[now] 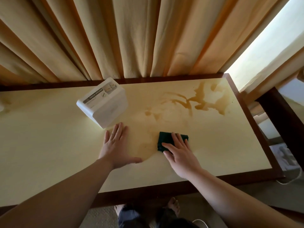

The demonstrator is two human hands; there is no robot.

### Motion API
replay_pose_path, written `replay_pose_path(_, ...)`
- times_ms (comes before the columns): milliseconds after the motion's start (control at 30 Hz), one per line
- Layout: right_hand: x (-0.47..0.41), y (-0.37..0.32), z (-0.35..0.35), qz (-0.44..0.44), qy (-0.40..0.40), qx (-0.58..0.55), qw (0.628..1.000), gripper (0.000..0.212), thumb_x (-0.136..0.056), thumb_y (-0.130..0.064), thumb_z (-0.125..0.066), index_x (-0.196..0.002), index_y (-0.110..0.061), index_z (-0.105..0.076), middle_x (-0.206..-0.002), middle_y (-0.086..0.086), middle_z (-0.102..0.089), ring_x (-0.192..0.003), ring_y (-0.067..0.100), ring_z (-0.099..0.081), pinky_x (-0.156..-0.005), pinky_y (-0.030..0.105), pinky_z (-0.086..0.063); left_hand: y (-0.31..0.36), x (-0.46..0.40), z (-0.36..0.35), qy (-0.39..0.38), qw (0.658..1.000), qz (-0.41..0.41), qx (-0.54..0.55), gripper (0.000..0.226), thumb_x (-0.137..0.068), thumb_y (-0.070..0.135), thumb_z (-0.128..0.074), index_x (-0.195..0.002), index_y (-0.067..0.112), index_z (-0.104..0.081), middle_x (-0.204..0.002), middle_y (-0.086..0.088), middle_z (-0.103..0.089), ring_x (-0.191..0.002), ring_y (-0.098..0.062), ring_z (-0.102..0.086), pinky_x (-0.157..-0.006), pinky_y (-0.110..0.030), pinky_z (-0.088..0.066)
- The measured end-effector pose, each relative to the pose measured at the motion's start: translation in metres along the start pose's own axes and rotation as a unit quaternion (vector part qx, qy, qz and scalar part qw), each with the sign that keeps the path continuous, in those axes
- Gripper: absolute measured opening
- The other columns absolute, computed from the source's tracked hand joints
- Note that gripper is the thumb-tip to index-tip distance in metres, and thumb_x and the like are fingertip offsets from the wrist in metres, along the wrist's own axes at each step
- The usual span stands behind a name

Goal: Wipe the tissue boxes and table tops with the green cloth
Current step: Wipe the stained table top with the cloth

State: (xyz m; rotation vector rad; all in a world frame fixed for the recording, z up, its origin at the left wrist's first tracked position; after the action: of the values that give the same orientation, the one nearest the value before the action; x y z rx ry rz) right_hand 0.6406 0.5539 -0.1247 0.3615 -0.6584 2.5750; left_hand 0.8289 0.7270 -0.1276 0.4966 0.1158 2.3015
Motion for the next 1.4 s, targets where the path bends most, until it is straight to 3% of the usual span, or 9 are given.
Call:
replay_pose_path(100,-0.007,0.022,0.010,-0.056,0.001,0.002,0.998,0.047,-0.110,-0.052,-0.023,-0.152,-0.033,-0.036,-0.173,0.000,0.015,-0.156,0.017,0.023,-0.128,0.049,0.009,0.001,0.001,0.001,0.011,1.000,0.003,0.001,0.158,-0.046,0.108,-0.047,-0.163,0.021,0.014,-0.166,0.004,0.032,-0.151,-0.013,0.033,-0.127,-0.048,0.011)
replay_pose_path(200,-0.034,0.020,0.021,-0.086,0.023,0.055,0.995,0.060,-0.111,-0.043,-0.017,-0.165,-0.025,0.002,-0.173,0.005,0.016,-0.158,0.024,0.019,-0.128,0.052,0.008,0.000,0.001,0.000,0.012,1.000,0.002,-0.003,0.158,-0.046,0.110,-0.042,-0.162,0.021,0.017,-0.165,0.004,0.034,-0.150,-0.013,0.035,-0.127,-0.048,0.011)
replay_pose_path(267,-0.060,0.012,0.027,-0.087,0.033,0.055,0.994,0.062,-0.111,-0.040,-0.014,-0.164,-0.025,0.013,-0.173,0.008,0.016,-0.158,0.027,0.019,-0.128,0.053,0.009,0.000,0.001,0.000,0.012,1.000,-0.001,-0.010,0.158,-0.047,0.112,-0.039,-0.161,0.020,0.020,-0.165,0.002,0.036,-0.150,-0.015,0.035,-0.127,-0.049,0.011)
replay_pose_path(433,-0.082,0.003,0.025,-0.063,0.022,0.055,0.996,0.062,-0.110,-0.049,-0.014,-0.166,-0.024,-0.001,-0.173,0.010,0.014,-0.158,0.025,0.022,-0.127,0.051,0.011,0.001,0.001,0.000,0.007,1.000,-0.005,-0.017,0.158,-0.047,0.113,-0.035,-0.161,0.019,0.022,-0.164,0.001,0.036,-0.150,-0.017,0.036,-0.127,-0.050,0.011)
replay_pose_path(767,-0.027,0.011,0.001,-0.081,0.002,0.108,0.991,0.083,-0.099,-0.070,0.001,-0.161,-0.019,0.022,-0.165,0.006,0.037,-0.152,0.027,0.034,-0.127,0.054,0.010,0.001,0.001,0.004,0.016,1.000,0.000,0.011,0.158,-0.047,0.109,-0.046,-0.164,0.018,0.011,-0.166,0.003,0.032,-0.151,-0.012,0.034,-0.127,-0.048,0.012)
replay_pose_path(967,-0.093,0.027,0.039,-0.118,0.052,0.092,0.987,0.085,-0.102,-0.067,-0.007,-0.165,-0.012,0.008,-0.171,0.009,0.024,-0.157,0.031,0.022,-0.127,0.058,0.007,0.000,-0.001,0.001,0.021,1.000,-0.004,0.001,0.159,-0.046,0.111,-0.042,-0.164,0.017,0.009,-0.166,0.000,0.032,-0.151,-0.014,0.034,-0.127,-0.049,0.012)
replay_pose_path(1067,-0.134,0.009,0.049,-0.100,0.058,0.093,0.989,0.078,-0.105,-0.064,-0.010,-0.166,-0.017,0.004,-0.173,0.007,0.017,-0.157,0.031,0.021,-0.126,0.061,0.008,-0.001,-0.002,0.000,0.021,1.000,-0.005,-0.008,0.159,-0.046,0.113,-0.038,-0.164,0.017,0.012,-0.166,0.000,0.032,-0.151,-0.015,0.035,-0.126,-0.050,0.013)
replay_pose_path(1233,-0.157,-0.052,0.032,-0.001,0.029,0.110,0.994,0.064,-0.102,-0.072,-0.008,-0.161,-0.051,-0.001,-0.174,-0.001,0.012,-0.158,0.033,0.019,-0.124,0.063,0.010,-0.003,-0.002,-0.002,0.014,1.000,0.000,-0.009,0.161,-0.045,0.114,-0.035,-0.163,0.017,0.015,-0.166,0.001,0.033,-0.150,-0.014,0.036,-0.126,-0.049,0.014)
replay_pose_path(1400,-0.104,-0.066,0.006,0.072,0.014,0.144,0.987,0.080,-0.095,-0.081,-0.023,-0.164,-0.042,-0.010,-0.174,0.006,0.002,-0.158,0.037,0.017,-0.124,0.064,0.005,0.002,-0.001,0.000,0.008,1.000,0.006,-0.015,0.161,-0.046,0.111,-0.040,-0.163,0.014,0.013,-0.167,-0.001,0.032,-0.150,-0.014,0.036,-0.126,-0.049,0.012)
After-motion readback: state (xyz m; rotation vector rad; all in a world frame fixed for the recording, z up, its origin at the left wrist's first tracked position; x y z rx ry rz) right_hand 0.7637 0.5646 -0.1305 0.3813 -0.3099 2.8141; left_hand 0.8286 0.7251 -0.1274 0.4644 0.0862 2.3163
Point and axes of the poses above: each hand's wrist, its own x-axis away from the middle knuckle, its own z-axis out of the back of the hand, y = z × x, the point moved 9 cm from there along -x, towards the middle knuckle
